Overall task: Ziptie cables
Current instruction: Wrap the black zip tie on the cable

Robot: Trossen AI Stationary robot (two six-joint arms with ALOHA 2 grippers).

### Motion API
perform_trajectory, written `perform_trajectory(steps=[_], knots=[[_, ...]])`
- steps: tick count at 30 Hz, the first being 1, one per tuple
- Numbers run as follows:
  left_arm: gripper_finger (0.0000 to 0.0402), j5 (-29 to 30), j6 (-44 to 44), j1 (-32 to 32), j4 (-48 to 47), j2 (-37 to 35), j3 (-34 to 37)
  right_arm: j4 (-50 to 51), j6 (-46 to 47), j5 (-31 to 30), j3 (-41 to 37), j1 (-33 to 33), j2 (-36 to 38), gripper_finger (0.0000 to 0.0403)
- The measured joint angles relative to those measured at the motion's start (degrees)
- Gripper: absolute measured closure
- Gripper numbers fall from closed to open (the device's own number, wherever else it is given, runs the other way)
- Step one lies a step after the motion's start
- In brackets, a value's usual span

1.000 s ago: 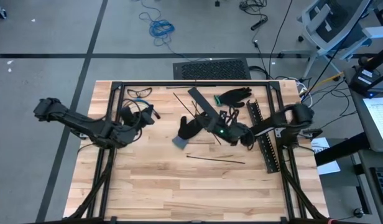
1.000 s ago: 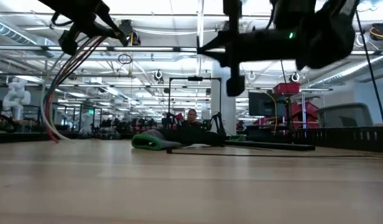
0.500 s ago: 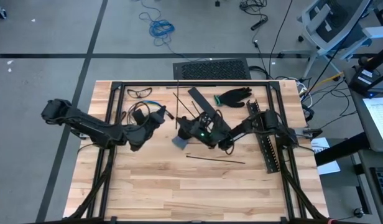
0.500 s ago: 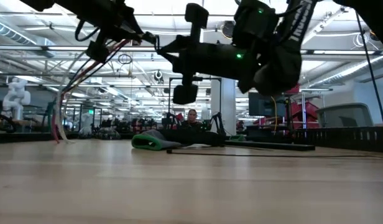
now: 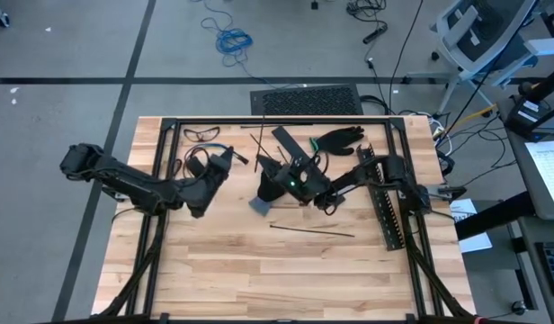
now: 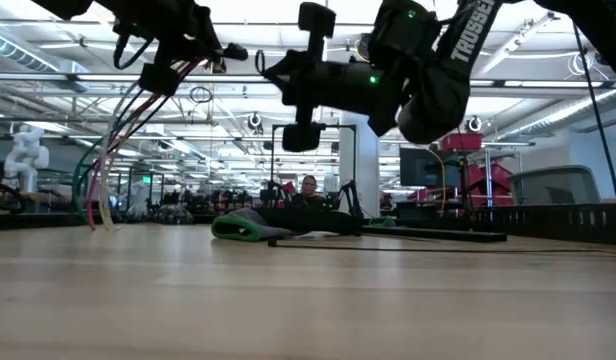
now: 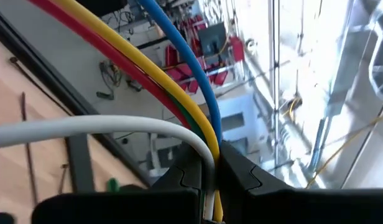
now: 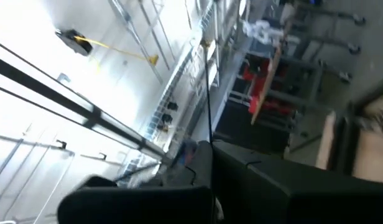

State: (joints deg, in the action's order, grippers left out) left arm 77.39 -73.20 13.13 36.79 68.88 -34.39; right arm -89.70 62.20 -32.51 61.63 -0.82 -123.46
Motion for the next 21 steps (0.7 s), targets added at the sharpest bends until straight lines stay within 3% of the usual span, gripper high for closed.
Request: perform_trajectory(steps=[6, 10, 13, 21], knots=[[0.0376, -0.3, -0.1, -3.0, 10.8, 0.0, 0.0, 0.2, -7.2, 4.0, 4.6, -2.4, 1.8, 0.0403], [0.0377, -8.2, -0.1, -5.8, 16.1, 0.0, 0.0, 4.5, -11.8, 7.5, 9.6, -3.1, 1.8, 0.0403], [0.0377, -11.0, 0.0, -6.4, 19.4, 0.0, 0.0, 5.8, -14.2, 9.6, 11.8, -3.7, 1.9, 0.0403], [0.0377, -10.3, 3.0, -6.8, 19.9, -0.6, 0.0, 4.8, -15.1, 10.4, 12.0, -4.9, 2.1, 0.0403]])
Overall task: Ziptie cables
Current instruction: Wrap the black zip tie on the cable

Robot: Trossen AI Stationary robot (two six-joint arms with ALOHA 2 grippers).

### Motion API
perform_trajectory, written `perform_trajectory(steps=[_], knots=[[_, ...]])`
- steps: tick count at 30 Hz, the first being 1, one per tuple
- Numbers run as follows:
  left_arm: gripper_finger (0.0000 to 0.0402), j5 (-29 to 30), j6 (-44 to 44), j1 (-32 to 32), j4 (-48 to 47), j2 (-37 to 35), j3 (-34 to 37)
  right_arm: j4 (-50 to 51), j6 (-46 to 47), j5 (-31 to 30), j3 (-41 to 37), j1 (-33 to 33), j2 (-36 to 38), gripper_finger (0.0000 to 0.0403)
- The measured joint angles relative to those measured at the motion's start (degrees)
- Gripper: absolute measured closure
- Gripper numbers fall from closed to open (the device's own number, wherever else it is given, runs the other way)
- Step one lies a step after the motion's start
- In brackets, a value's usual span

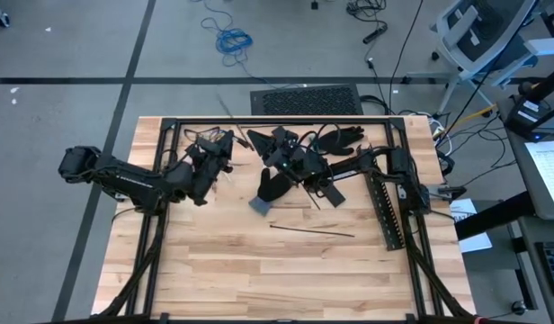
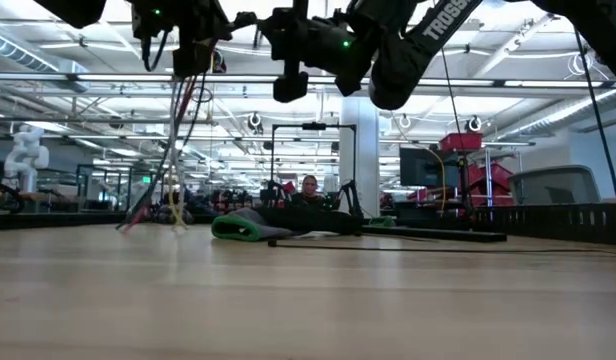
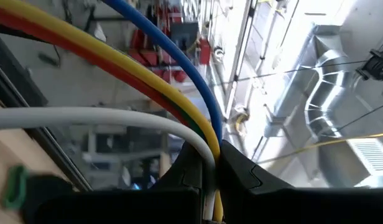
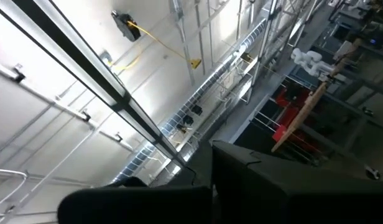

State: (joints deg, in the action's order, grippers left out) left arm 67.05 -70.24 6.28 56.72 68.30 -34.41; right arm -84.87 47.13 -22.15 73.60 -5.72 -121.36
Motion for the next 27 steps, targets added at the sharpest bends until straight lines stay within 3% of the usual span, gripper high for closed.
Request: perform_trajectory(steps=[6, 8, 12, 16, 19, 21, 24, 27], knots=[[0.0377, 1.0, 2.9, -0.7, -0.1, -1.5, 0.0, -0.4, -0.1, 0.9, 0.0, 0.0, 0.1, 0.0403], [0.0377, 0.1, 10.4, -0.5, -0.4, -3.1, 0.0, 1.5, -0.9, 5.5, -0.5, -0.7, 0.6, 0.0403], [0.0377, -1.3, 39.3, 1.4, -0.2, -9.6, 0.0, 21.9, -0.6, 12.3, -7.1, -2.5, 7.1, 0.0403], [0.0377, -0.7, 54.8, 4.1, -3.0, -15.9, 0.0, 46.8, -4.9, 13.3, -14.3, -3.3, 15.6, 0.0403], [0.0377, 3.2, 54.0, 5.4, -13.0, -18.9, 0.0, 68.6, -6.8, 18.8, -15.0, -5.7, 19.2, 0.0403], [0.0377, 4.0, 50.2, 5.5, -20.6, -20.3, 0.0, 77.4, -7.9, 24.3, -14.3, -7.7, 18.4, 0.0403], [0.0377, 4.0, 44.3, 5.5, -26.7, -21.0, 0.0, 80.1, -13.2, 29.2, -9.9, -8.9, 16.0, 0.0403], [0.0377, 3.9, 44.0, 5.4, -27.0, -21.7, 0.0, 83.0, -21.0, 29.9, -2.8, -8.8, 12.2, 0.0400]])
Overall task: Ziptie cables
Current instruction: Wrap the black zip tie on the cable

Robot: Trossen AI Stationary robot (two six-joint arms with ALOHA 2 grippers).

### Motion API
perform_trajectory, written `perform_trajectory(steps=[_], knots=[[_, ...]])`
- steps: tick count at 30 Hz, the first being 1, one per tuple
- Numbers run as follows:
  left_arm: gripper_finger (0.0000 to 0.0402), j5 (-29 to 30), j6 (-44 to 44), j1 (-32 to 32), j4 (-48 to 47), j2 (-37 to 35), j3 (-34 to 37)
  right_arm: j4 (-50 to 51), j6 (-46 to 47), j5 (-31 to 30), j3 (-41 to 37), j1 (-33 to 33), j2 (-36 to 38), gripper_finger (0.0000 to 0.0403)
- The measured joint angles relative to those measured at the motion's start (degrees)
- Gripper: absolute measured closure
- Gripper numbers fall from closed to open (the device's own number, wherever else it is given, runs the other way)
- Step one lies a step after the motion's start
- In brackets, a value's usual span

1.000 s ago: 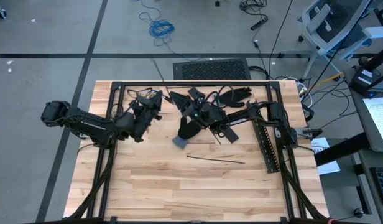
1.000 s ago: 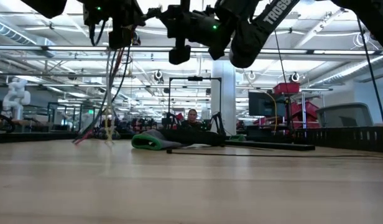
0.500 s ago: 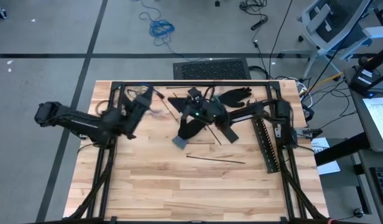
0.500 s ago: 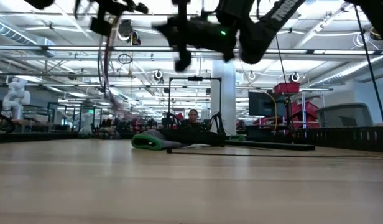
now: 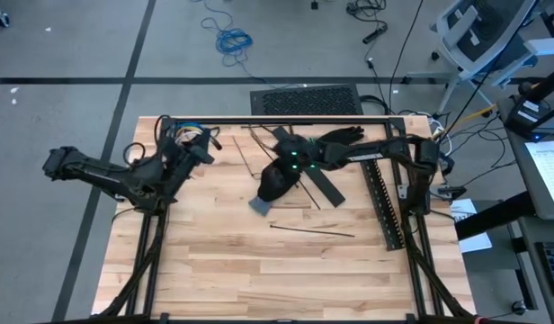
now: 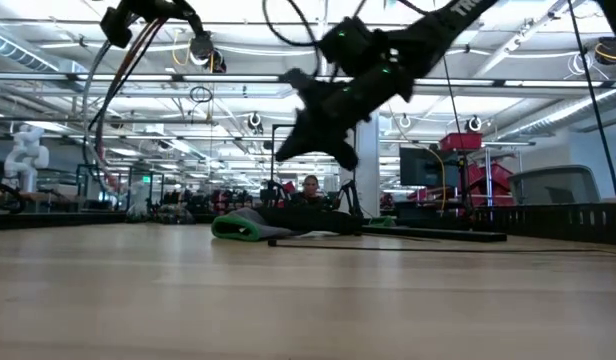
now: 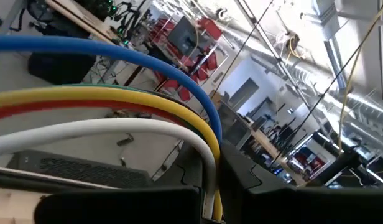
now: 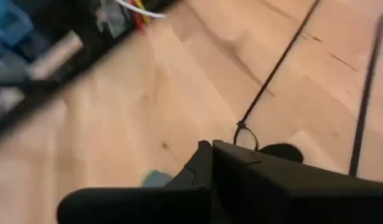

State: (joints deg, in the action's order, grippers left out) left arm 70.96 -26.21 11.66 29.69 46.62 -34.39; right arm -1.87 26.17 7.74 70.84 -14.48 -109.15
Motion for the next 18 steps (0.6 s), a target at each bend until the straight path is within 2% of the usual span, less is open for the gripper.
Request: perform_trajectory(steps=[2, 5, 9, 12, 14, 18], knots=[[0.0377, -0.1, 1.0, 0.0, -0.2, -0.7, 0.0, 6.5, -6.4, -0.2, 5.7, 0.6, -4.0, 0.0386], [0.0377, -0.2, 1.5, 0.1, -0.2, -2.2, 0.0, 16.2, -14.5, -1.6, 13.8, 1.5, -9.3, 0.0344], [0.0377, -0.3, 2.4, 0.1, -0.1, -4.4, 0.0, 24.0, -18.2, -4.8, 21.7, 1.5, -15.6, 0.0275], [0.0377, -1.0, 2.9, 0.1, -0.2, -5.6, 0.0, 26.3, -18.8, -6.7, 27.3, 0.8, -18.0, 0.0239], [0.0377, -1.0, 3.1, 0.1, -0.2, -6.1, 0.0, 27.5, -19.0, -9.2, 30.2, 0.3, -19.2, 0.0230], [0.0377, -1.0, 3.0, 0.1, -0.3, -6.3, 0.0, 29.8, -18.3, -8.9, 32.8, -1.0, -21.2, 0.0239]])
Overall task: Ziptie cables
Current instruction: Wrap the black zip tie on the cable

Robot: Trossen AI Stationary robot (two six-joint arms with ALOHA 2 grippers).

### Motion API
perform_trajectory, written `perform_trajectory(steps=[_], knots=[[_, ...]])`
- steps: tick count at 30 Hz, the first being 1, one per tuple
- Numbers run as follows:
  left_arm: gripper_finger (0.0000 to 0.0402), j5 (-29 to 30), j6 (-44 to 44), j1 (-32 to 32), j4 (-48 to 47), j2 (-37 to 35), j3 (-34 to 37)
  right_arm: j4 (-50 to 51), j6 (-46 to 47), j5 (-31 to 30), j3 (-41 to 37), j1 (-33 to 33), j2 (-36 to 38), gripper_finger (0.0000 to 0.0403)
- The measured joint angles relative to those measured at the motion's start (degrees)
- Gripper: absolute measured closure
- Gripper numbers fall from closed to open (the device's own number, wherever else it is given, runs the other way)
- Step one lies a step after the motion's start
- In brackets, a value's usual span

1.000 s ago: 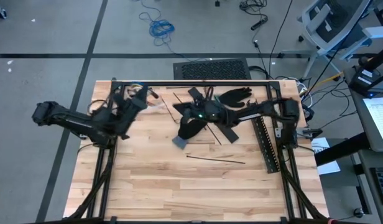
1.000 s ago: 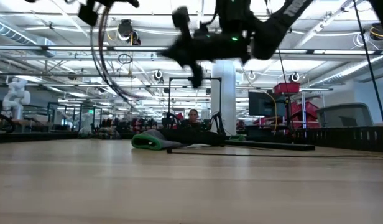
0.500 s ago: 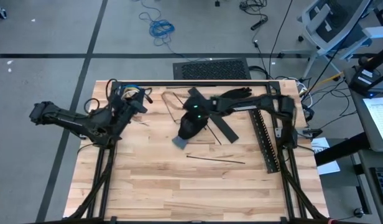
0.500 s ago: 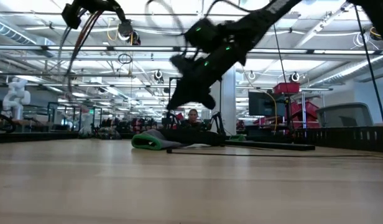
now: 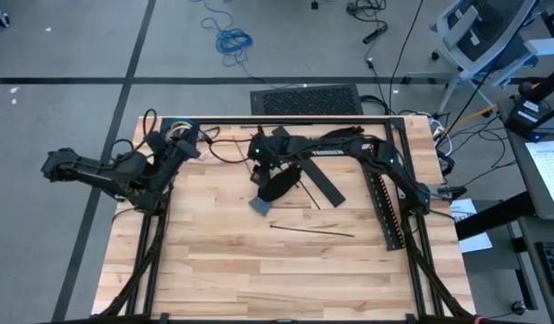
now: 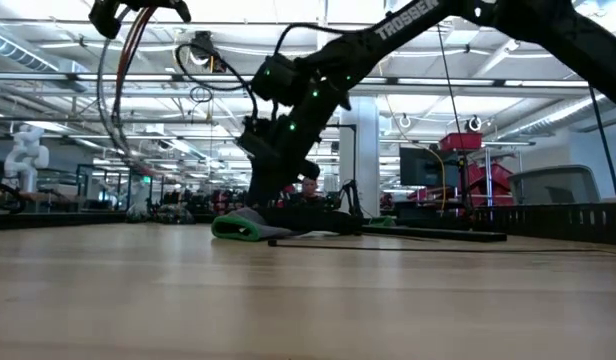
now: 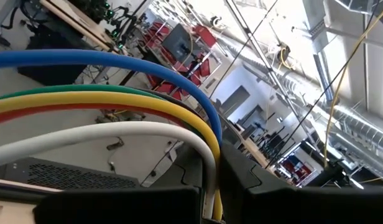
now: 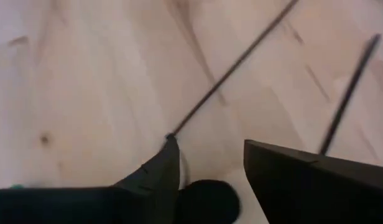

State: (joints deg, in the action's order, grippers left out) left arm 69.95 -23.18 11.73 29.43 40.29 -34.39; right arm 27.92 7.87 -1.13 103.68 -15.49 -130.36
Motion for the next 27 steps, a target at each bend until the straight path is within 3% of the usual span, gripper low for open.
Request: perform_trajectory(steps=[6, 27], knots=[[0.0377, -0.1, 0.0, 0.0, 0.0, 0.0, 0.0, 3.8, 0.0, 1.3, -1.0, -0.8, 0.0, 0.0258], [0.0377, -0.1, 0.0, 0.0, 0.0, 0.0, 0.0, 2.1, 3.5, 4.5, 0.6, 0.2, -3.1, 0.0257]])
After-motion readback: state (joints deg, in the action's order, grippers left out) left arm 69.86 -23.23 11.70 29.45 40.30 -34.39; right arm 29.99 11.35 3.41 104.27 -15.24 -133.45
